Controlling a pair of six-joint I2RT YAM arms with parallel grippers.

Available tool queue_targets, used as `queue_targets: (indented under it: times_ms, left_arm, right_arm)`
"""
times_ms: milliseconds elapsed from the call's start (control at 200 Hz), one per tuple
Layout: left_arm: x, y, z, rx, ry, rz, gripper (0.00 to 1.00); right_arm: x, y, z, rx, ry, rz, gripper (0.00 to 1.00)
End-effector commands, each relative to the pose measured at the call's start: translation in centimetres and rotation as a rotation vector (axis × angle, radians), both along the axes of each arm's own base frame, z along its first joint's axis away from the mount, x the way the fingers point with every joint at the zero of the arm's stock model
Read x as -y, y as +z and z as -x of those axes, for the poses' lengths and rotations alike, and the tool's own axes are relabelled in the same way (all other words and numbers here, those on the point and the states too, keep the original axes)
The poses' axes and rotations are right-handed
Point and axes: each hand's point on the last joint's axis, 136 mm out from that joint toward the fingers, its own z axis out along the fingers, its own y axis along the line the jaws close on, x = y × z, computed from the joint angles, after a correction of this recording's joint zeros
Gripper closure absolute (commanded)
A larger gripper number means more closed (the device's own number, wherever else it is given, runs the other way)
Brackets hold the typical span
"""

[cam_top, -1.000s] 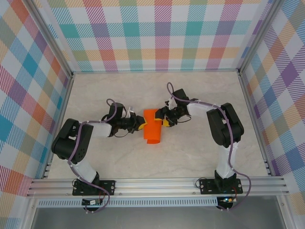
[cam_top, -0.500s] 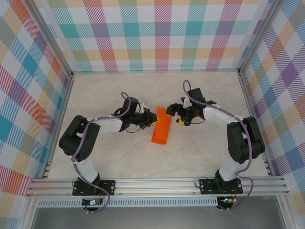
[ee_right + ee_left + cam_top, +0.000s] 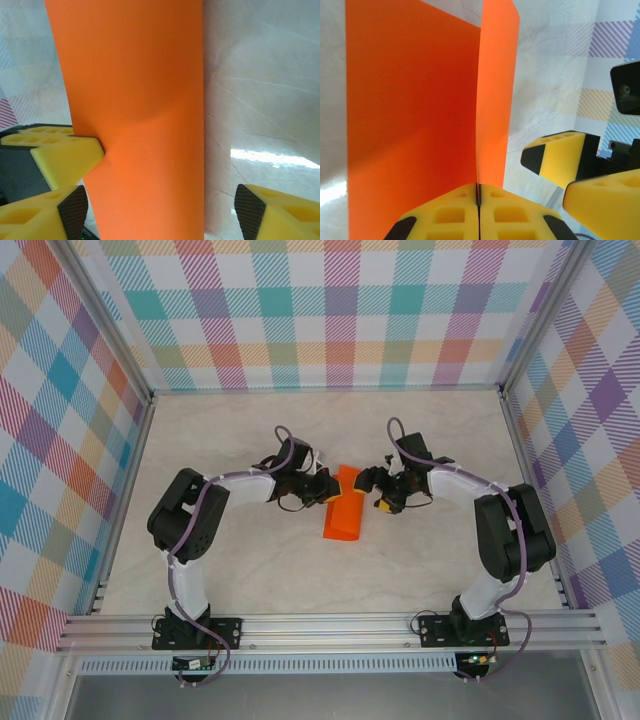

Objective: Fold a paper plane with a square sheet of paper (pick it up from the middle)

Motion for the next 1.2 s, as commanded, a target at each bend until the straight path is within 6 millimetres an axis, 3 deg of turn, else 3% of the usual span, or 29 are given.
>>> queue_targets:
  times_ms: [0,365,685,785,1000,1195]
  left_arm:
    - [-0.4,-2.2,1.1,-0.027,-0.052,-0.092,0.94]
    - [-1.0,-3.4,0.5,-0.031,0.030,-0.116,0.93]
    - [-1.3,-3.6,0.6,-0.030,0.026,-0.141,0.84]
    - [-1.6,-3.0,0.5,-0.016,0.030,-0.157,0.76]
    - [-3.0,0.2,-0.4,0.034,0.086,-0.224,0.44]
    - [-5.2,2.1,-1.0,0.062,0.170,-0.301,0.35]
  right_arm:
    - [-0.7,-1.0,0.6,-0.046,0.020,0.020,0.25]
    - [-2.0,-2.6,0.3,-0.074,0.088,0.118,0.37]
    - [-1.8,-4.2,0.4,-0.111,0.091,0.184,0.55]
    - [-1.6,-4.8,0.5,-0.126,0.095,0.208,0.59]
    - [-1.0,-6.3,1.1,-0.152,0.098,0.269,0.62]
    - [-0.7,-7.4,1.4,-0.187,0.093,0.314,0.58]
